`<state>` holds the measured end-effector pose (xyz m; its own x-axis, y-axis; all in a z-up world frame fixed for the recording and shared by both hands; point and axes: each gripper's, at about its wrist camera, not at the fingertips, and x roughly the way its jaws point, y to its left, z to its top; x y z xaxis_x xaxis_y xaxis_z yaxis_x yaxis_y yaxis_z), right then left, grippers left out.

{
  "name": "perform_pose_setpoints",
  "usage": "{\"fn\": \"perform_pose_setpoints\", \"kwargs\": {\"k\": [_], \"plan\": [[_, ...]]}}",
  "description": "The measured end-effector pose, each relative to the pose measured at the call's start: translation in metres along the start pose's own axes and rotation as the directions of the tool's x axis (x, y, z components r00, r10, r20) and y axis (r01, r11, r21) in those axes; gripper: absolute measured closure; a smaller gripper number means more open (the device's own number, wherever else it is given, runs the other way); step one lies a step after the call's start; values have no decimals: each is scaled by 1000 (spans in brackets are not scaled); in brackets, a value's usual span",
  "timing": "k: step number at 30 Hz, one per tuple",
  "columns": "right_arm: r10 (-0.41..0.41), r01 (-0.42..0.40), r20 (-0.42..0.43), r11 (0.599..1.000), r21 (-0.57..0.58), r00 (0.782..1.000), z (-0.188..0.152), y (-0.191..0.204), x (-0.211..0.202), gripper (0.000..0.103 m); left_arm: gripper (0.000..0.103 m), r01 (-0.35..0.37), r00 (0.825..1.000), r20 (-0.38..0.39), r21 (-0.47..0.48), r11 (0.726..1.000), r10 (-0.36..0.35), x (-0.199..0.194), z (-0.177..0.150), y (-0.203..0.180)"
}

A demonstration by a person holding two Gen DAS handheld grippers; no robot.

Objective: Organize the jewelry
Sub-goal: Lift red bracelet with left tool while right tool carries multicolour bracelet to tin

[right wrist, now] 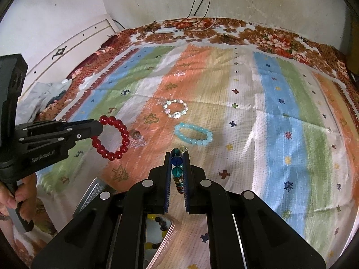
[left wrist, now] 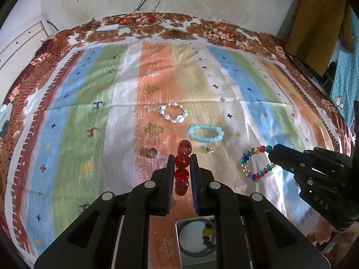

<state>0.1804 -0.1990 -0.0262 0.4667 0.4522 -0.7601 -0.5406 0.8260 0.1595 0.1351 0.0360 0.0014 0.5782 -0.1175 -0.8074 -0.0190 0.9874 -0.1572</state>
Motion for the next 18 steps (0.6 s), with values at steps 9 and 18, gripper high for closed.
{"fn": "perform_pose_setpoints", "kwargs": {"k": [9, 18], "plan": [[24, -23, 36, 1000, -21, 999, -3, 13, -18, 93, 90, 3, 999, 41, -1, 1000, -3, -18, -13, -6], [53, -51, 44, 997, -52, 998, -12, 27, -32, 93, 90, 17, 998, 66, 26, 999, -19, -34, -29, -16]]}}
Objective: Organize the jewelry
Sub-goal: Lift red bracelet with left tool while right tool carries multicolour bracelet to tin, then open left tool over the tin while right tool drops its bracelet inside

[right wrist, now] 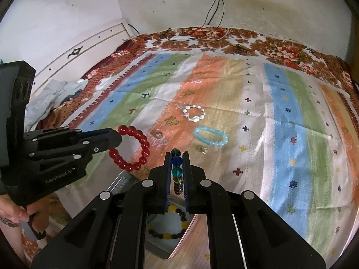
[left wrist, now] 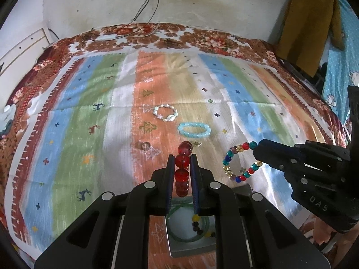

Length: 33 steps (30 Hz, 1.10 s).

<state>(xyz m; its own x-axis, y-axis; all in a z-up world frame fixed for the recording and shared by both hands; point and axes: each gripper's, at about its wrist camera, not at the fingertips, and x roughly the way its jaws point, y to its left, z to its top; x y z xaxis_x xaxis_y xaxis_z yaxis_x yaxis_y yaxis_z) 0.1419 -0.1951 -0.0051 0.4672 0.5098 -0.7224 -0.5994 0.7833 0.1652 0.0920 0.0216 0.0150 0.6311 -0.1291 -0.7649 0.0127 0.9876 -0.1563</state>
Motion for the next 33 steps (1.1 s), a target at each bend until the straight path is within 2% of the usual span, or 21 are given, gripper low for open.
{"fn": "perform_pose_setpoints", "kwargs": {"k": [20, 23, 25, 26, 27, 28, 29, 30, 33], "plan": [[49, -49, -33, 999, 1, 998, -35, 21, -12, 93, 89, 25, 1000, -19, 13, 1000, -24, -14, -36, -12], [59, -58, -39, 998, 5, 998, -38, 21, -12, 92, 89, 45, 999, -10, 9, 999, -45, -16, -36, -12], [68, -68, -43, 998, 16, 997, -40, 19, -11, 92, 74, 45, 999, -8, 3, 999, -45, -17, -38, -12], [64, -63, -41, 998, 21, 997, -40, 18, -11, 92, 62, 38, 999, -6, 5, 999, -38, -17, -38, -12], [55, -54, -37, 998, 23, 998, -40, 17, -12, 89, 56, 28, 1000, -5, 8, 1000, -28, -16, -38, -12], [43, -42, -34, 999, 21, 999, -39, 16, -12, 84, 51, 17, 1000, -1, 10, 1000, -17, -17, -38, -12], [29, -29, -30, 999, 21, 999, -39, 15, -12, 66, 47, 11, 1000, 2, 10, 1000, -11, -17, -37, -12], [19, -19, -24, 1000, 23, 1000, -39, 14, -12, 57, 41, -5, 1000, 9, 8, 1000, 5, -17, -37, -11], [-11, 11, -11, 1000, 26, 1000, -39, 10, -12, 53, 29, -38, 999, 22, 3, 999, 38, -17, -36, -7]]}}
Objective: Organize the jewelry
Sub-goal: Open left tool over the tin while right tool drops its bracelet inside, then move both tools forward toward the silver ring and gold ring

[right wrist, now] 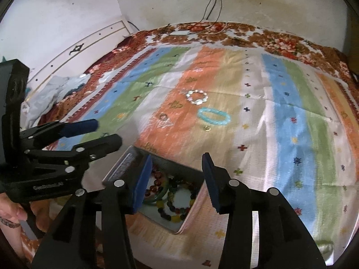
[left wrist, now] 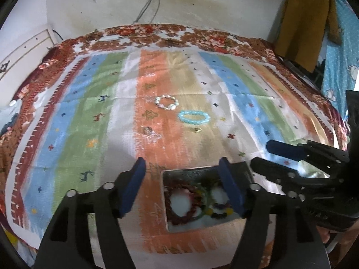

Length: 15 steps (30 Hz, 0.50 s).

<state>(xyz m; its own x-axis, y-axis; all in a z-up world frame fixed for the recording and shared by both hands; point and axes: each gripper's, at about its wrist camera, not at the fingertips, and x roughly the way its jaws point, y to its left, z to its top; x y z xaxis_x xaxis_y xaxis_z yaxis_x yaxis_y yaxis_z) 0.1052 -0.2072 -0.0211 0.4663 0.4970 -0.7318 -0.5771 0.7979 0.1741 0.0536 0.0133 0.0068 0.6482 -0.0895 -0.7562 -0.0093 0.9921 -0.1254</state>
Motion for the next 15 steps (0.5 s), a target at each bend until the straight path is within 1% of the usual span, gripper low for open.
{"fn": "perform_pose_setpoints", "kwargs": {"k": [1, 2, 4, 6, 7, 10, 11, 13, 14, 15], "plan": [[-9, 9, 1, 1000, 2, 1000, 0, -2, 1, 50, 22, -13, 1000, 5, -6, 1000, 13, 0, 1, 2], [-12, 12, 2, 1000, 6, 1000, 0, -4, 2, 46, 20, -38, 999, 13, -10, 999, 38, 0, 2, 4], [-22, 22, -4, 1000, 22, 1000, 0, -10, 5, 45, 16, -75, 997, 19, -15, 997, 76, 2, 4, 8], [-33, 33, -8, 999, 34, 999, 1, -14, 8, 40, 14, -92, 996, 16, -35, 995, 93, 5, 6, 15], [-36, 36, -8, 999, 37, 999, 2, -15, 8, 40, 12, -96, 995, 17, -46, 994, 97, 6, 6, 18], [-50, 50, 1, 997, 56, 999, 5, -22, 10, 38, 10, -115, 993, 29, -87, 990, 118, 11, 10, 29], [-51, 51, 3, 997, 63, 999, 6, -24, 11, 35, 10, -111, 991, 58, -111, 988, 118, 11, 11, 34], [-64, 63, 12, 994, 85, 998, 9, -29, 12, 34, 10, -118, 987, 93, -137, 984, 131, 11, 13, 39], [-67, 66, 13, 993, 94, 998, 10, -31, 13, 33, 9, -128, 986, 93, -138, 982, 141, 12, 14, 38], [-70, 68, 12, 992, 105, 997, 11, -34, 14, 30, 9, -146, 984, 84, -123, 982, 157, 15, 17, 39]]}}
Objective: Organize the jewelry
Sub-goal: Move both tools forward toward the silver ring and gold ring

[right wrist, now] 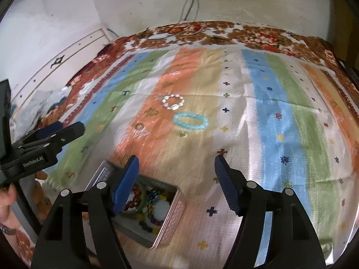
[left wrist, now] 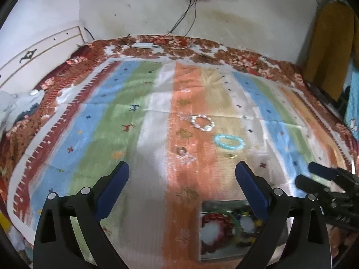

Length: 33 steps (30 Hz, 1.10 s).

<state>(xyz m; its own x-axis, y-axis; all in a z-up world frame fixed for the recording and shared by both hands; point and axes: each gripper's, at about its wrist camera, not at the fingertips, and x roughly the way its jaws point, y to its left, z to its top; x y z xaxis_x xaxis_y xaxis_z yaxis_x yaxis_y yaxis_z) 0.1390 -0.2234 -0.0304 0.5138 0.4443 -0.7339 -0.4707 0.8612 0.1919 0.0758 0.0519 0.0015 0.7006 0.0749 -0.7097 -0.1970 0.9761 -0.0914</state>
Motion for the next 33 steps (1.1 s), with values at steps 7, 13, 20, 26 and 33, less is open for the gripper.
{"fn": "perform_pose_setpoints", "kwargs": {"k": [7, 13, 20, 26, 33], "plan": [[-43, 43, 8, 999, 18, 999, 4, -7, 7, 28, 6, -32, 997, -74, 49, 998, 35, 12, 9, -2], [-69, 70, -20, 997, 43, 997, 10, -14, 18, 27, 6, -40, 995, -86, 36, 999, 43, 16, 14, -1], [-103, 104, -23, 994, 47, 994, 23, -17, 26, 23, 6, -11, 993, -116, 47, 999, 16, 27, 21, -3], [-114, 116, -59, 993, 35, 992, 30, -17, 42, 23, 6, -17, 991, -130, 38, 999, 22, 42, 33, 0], [-80, 85, -107, 995, 43, 991, 42, -20, 63, 23, 7, -18, 979, -202, 27, 999, 23, 71, 40, 4]]}}
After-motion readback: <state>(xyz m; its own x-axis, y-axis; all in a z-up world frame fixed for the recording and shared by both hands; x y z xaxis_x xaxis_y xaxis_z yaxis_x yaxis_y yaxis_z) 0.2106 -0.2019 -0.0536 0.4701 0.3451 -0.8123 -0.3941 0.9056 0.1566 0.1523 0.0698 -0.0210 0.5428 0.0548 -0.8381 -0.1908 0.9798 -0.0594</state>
